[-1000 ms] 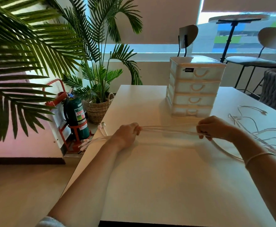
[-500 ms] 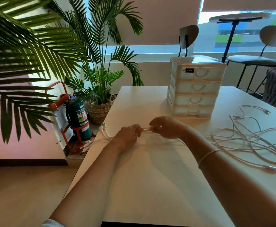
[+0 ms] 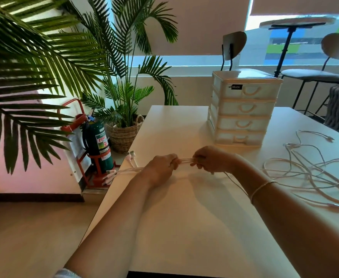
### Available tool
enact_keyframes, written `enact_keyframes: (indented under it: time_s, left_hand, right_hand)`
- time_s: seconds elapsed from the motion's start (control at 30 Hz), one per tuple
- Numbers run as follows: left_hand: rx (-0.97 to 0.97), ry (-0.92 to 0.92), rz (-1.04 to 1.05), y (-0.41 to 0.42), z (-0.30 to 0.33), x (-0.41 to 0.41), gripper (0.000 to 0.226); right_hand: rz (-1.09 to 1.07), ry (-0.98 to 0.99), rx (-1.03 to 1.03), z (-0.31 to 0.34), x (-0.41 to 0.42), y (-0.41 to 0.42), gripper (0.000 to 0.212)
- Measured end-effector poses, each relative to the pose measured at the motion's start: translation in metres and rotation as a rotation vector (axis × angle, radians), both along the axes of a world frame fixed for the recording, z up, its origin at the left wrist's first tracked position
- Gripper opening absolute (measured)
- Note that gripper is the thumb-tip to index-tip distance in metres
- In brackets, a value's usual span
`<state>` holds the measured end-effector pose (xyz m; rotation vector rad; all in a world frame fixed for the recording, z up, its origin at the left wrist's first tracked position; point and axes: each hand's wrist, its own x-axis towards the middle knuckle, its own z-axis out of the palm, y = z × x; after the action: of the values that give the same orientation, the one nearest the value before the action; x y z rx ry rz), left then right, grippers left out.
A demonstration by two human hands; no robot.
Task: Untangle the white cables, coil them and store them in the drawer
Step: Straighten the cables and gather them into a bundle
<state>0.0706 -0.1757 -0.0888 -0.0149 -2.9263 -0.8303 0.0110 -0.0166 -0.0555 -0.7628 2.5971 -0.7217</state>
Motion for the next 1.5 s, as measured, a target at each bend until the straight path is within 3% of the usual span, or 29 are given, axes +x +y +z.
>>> enact_keyframes:
  time_s: [0.2,0.4,0.57,0.77,0.93,1.13,1.2,1.27,1.37,1.5]
  left_hand:
    - [0.003,0.023,0.064,-0.004,0.001,-0.005,0.023]
    - [-0.012,-0.036,-0.078,-0.002,0.005,0.001,0.027]
    - [-0.002,-0.092,-0.036,-0.001,0.009,0.003,0.025]
    - [-0.286,-0.078,0.028,0.025,0.023,-0.007,0.038]
    - [-0.011,-0.114,-0.015,0.032,0.015,-0.011,0.032]
    - [0.072,-0.088,0.018,0.025,0.009,-0.007,0.032]
    - [0.083,-0.057,0.045,0.019,0.007,-0.009,0.029]
    - [0.074,-0.028,0.076,0.014,0.006,-0.012,0.028]
    - [0.061,-0.011,0.07,0.01,0.007,-0.012,0.028]
    - [0.039,-0.034,0.018,0.012,0.005,-0.009,0.022]
  right_hand:
    - [0.094,0.121,0.111,-0.005,0.014,-0.006,0.03]
    - [-0.028,0.226,-0.112,-0.006,0.0,0.002,0.028]
    - [0.061,0.25,-0.028,-0.012,0.0,0.004,0.024]
    - [0.053,0.272,-0.058,-0.013,-0.002,0.004,0.028]
    - [0.066,0.284,-0.055,-0.016,-0.003,0.008,0.03]
    - [0.05,0.261,-0.045,-0.02,0.004,0.003,0.03]
    - [0.117,0.197,0.046,-0.018,0.009,0.002,0.024]
    - [0.168,0.013,0.097,-0.017,0.013,0.006,0.019]
    - [0.079,-0.367,-0.105,-0.011,0.012,0.02,0.031]
    - [0.007,-0.216,-0.266,-0.008,0.0,0.028,0.032]
